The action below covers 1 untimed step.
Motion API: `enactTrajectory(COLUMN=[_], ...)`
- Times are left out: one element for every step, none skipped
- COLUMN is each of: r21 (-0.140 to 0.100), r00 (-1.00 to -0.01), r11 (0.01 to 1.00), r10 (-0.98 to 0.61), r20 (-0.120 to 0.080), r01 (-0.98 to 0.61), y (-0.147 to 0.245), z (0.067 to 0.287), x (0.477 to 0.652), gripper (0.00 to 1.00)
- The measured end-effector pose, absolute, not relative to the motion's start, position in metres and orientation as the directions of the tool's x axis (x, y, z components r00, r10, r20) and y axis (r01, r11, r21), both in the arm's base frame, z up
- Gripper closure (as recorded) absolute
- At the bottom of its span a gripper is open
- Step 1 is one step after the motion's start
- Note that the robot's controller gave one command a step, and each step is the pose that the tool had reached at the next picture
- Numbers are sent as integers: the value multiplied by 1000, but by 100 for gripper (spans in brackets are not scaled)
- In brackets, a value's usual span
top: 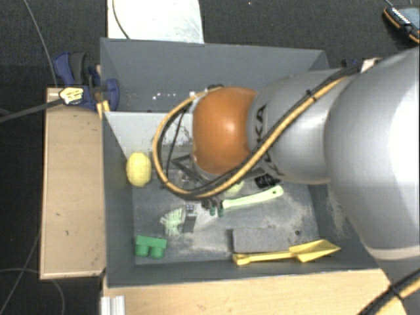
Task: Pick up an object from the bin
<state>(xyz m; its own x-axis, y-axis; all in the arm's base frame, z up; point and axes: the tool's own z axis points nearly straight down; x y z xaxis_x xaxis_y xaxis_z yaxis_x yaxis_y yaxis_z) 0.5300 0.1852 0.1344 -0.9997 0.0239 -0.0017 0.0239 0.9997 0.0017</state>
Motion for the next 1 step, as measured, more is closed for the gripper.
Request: enactTrajectory(r21=[2], r00=[-1000], r11=[1000], r10=[25], r20=[-2], r01=[25], y=[185], z=[134], x=[530], gripper=[0])
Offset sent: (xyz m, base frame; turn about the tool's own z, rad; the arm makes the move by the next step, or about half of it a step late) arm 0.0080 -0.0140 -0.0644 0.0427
